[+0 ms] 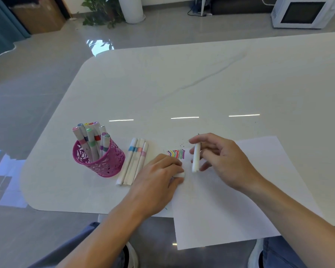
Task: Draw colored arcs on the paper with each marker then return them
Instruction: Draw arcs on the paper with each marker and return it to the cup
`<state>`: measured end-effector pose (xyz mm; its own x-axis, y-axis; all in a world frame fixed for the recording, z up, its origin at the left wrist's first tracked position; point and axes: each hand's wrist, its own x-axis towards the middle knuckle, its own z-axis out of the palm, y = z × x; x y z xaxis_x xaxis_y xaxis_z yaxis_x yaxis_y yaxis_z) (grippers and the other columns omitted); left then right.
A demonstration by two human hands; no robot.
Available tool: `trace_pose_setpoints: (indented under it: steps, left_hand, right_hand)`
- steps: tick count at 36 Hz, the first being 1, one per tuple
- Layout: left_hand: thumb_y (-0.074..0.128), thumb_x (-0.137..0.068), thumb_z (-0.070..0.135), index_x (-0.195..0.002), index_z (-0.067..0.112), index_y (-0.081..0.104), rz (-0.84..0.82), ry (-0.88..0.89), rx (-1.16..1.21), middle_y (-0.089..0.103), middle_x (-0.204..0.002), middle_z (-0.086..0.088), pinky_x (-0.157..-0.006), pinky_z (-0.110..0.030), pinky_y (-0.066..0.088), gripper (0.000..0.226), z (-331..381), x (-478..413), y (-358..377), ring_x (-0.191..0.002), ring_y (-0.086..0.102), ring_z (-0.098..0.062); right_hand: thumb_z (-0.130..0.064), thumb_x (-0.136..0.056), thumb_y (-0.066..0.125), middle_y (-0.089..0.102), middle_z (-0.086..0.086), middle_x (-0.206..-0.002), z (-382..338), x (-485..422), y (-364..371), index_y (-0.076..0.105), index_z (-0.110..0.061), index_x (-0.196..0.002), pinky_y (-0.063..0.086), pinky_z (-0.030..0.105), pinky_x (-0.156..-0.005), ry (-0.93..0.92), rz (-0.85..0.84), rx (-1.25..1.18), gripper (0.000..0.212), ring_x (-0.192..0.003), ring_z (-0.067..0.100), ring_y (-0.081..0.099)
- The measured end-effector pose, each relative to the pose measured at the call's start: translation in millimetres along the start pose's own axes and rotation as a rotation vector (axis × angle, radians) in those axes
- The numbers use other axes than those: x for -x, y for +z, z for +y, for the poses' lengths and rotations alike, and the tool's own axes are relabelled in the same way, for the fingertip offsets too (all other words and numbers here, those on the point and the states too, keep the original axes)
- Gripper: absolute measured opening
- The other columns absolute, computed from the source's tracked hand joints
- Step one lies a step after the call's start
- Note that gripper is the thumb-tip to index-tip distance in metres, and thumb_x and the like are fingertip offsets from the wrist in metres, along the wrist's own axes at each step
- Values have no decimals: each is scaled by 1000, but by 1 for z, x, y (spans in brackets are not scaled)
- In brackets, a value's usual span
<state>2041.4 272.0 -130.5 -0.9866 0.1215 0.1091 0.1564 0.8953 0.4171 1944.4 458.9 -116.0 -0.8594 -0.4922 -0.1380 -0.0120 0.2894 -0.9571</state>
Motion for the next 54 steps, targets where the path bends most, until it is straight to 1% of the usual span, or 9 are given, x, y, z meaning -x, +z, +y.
trace_pose_setpoints:
  steps: [5,9,13,16,24,33,39,45,54]
  left_hand:
    - [67,-94,29,-111,20,74,-16,10,5,65,-119,12,-95,-23,47,21,2,0,1,-113,54,-8]
    - [68,-93,27,-109,19,75,-17,14,16,65,-120,12,-97,-23,46,19,1,0,2,-115,55,-9]
    - [68,-93,27,-107,20,75,-11,9,24,65,-123,12,-97,-28,48,18,-1,-2,4,-117,55,-10]
    - [68,-93,28,-106,19,75,-13,17,23,65,-123,10,-98,-28,48,17,0,-4,3,-117,55,-11]
    - [72,-91,23,-101,14,76,-9,30,14,69,-116,5,-92,-31,50,14,1,-7,0,-111,60,-18]
    - [72,-91,21,-100,13,75,-9,33,7,69,-115,4,-91,-32,50,13,2,-8,1,-110,60,-19]
    - [70,-92,23,-101,14,74,-21,28,-20,68,-116,5,-92,-31,49,14,3,-8,0,-110,58,-19]
    - [68,-93,26,-102,16,73,-33,16,-25,66,-117,8,-92,-26,46,15,4,-8,-2,-111,55,-15]
    - [67,-93,30,-104,18,73,-45,2,-39,65,-119,10,-93,-24,45,17,4,-9,-1,-113,54,-13]
  right_hand:
    - [-21,-90,81,78,-10,-82,8,-4,5,71,-35,-100,62,31,-72,-20,59,115,20,-73,8,74]
    - [-37,-96,70,75,-6,-70,9,-6,12,67,-31,-87,61,37,-65,-28,150,134,12,-59,12,74]
    - [-26,-97,58,75,4,-67,13,-10,14,69,-27,-87,56,29,-54,10,124,-38,14,-56,21,72]
    - [-21,-90,61,75,6,-68,19,-12,15,61,-27,-94,56,27,-53,-2,129,-94,7,-56,24,73]
    - [-21,-81,71,75,5,-65,28,-12,18,53,-19,-79,58,30,-51,-25,207,-78,19,-55,24,75]
    - [-20,-86,71,77,3,-69,27,-12,18,53,-13,-83,63,49,-62,-15,182,-5,20,-59,23,76]
    - [-22,-88,71,76,1,-67,27,-13,20,53,-17,-82,63,50,-65,-24,183,56,20,-59,21,75]
    - [-20,-87,73,76,0,-65,28,-13,20,52,-19,-80,60,43,-62,-29,193,82,22,-57,18,74]
    - [-28,-83,71,76,0,-66,28,-12,20,53,-22,-79,63,55,-65,-34,194,67,19,-59,20,75]
